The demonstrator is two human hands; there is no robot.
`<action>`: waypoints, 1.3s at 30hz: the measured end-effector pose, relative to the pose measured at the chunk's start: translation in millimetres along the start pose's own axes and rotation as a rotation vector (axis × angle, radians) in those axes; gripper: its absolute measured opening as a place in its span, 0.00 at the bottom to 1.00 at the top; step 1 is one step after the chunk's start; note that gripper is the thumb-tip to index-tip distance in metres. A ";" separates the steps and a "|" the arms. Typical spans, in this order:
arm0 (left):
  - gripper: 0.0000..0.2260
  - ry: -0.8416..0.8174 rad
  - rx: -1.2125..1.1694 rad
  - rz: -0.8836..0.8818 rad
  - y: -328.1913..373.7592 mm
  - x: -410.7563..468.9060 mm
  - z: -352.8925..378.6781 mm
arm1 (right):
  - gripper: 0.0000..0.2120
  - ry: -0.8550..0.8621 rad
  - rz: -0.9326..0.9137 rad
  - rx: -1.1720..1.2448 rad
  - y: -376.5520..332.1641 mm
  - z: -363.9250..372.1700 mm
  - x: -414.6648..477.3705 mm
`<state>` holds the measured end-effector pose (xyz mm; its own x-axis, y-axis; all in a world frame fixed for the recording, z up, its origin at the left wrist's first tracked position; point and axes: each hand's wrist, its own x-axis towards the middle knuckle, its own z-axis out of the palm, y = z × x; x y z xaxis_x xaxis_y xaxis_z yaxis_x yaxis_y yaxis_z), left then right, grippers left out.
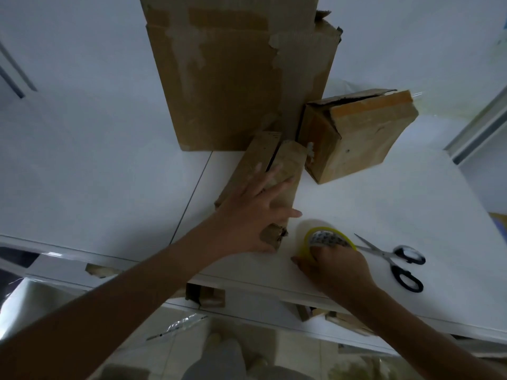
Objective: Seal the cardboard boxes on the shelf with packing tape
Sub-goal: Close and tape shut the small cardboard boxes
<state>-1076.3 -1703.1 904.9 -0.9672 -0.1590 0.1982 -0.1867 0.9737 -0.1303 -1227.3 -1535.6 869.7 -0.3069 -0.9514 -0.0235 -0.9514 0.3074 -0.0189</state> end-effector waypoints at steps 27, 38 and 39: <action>0.30 -0.131 0.055 -0.029 -3.0 7.6 28.6 | 0.24 -0.318 -0.248 -0.115 26.0 -27.1 40.2; 0.29 -0.031 0.028 -0.001 -4.7 4.9 34.6 | 0.16 -0.373 -0.210 -0.067 22.0 -36.2 64.4; 0.28 -0.019 0.036 0.003 -4.3 5.1 35.0 | 0.16 -0.362 -0.214 -0.063 21.0 -37.9 65.6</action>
<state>-1086.4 -1713.7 872.5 -0.9707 -0.1598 0.1794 -0.1899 0.9677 -0.1656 -1268.4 -1592.2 905.6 -0.0841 -0.9232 -0.3751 -0.9959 0.0908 -0.0002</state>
